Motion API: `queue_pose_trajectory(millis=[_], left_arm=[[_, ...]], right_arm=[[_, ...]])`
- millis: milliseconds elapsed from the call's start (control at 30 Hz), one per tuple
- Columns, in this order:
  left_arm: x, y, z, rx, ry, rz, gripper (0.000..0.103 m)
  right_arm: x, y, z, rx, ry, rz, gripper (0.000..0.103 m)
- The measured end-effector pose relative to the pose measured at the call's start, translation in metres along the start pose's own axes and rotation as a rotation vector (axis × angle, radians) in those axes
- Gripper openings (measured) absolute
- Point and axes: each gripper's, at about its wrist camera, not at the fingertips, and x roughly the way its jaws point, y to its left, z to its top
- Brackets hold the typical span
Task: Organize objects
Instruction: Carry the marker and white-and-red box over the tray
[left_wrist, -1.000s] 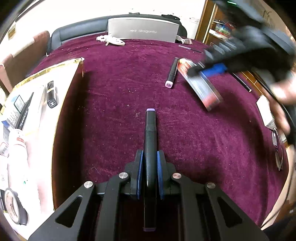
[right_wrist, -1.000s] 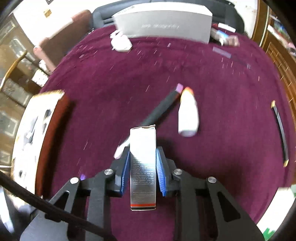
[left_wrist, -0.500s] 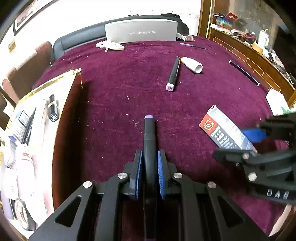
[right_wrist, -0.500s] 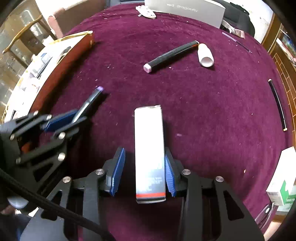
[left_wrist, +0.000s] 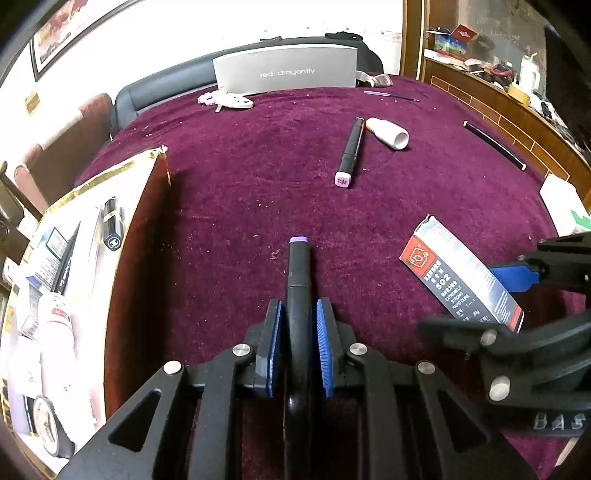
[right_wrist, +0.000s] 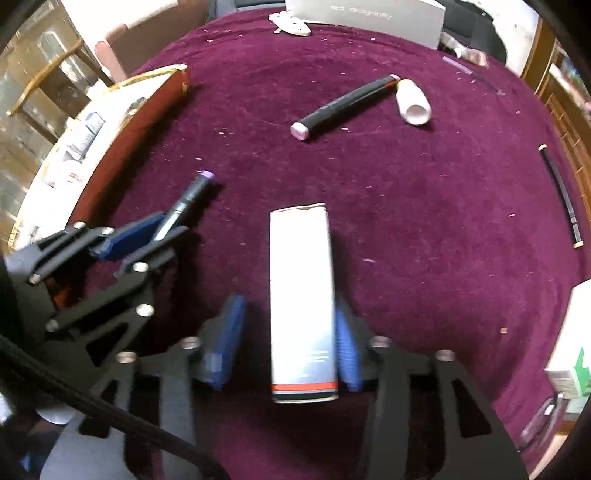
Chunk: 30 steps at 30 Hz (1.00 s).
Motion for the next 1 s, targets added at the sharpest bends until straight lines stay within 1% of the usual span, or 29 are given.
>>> queue_pose_trajectory(millis=[133, 167, 200, 233, 267, 333, 433, 567, 767, 1000], left_arm=[[0.001, 0.001, 0.0, 0.003, -0.005, -0.006, 0.016], [0.001, 0.001, 0.001, 0.012, -0.004, -0.003, 0.016], [0.0, -0.001, 0.0, 0.019, -0.005, 0.002, 0.016], [0.0, -0.001, 0.0, 0.026, -0.005, 0.007, 0.016], [0.0, -0.002, 0.0, 0.029, -0.005, 0.008, 0.015], [0.0, -0.004, 0.0, 0.045, -0.006, 0.007, 0.012], [-0.001, -0.006, 0.0, 0.051, -0.011, 0.023, 0.012], [-0.005, -0.003, 0.0, 0.032, -0.012, 0.016, 0.012], [-0.021, 0.004, 0.005, 0.016, -0.06, 0.031, 0.012], [-0.031, 0.013, 0.005, -0.007, -0.075, 0.039, 0.012]], right_arm=[[-0.001, 0.0, -0.003, 0.027, -0.03, -0.004, 0.054], [-0.002, 0.001, -0.003, 0.023, -0.032, -0.008, 0.054], [-0.001, 0.003, -0.002, 0.013, -0.026, -0.022, 0.051], [-0.002, 0.004, -0.001, 0.005, -0.024, -0.048, 0.035], [-0.001, 0.004, 0.001, -0.001, -0.026, -0.064, 0.025], [-0.001, 0.001, 0.002, 0.015, -0.027, -0.044, 0.025], [-0.006, 0.004, 0.0, 0.009, -0.041, -0.045, 0.025], [-0.015, 0.007, 0.001, -0.018, -0.079, -0.066, 0.025], [-0.018, 0.008, 0.003, -0.016, -0.09, -0.053, 0.025], [-0.02, 0.018, 0.007, -0.045, -0.104, -0.045, 0.025]])
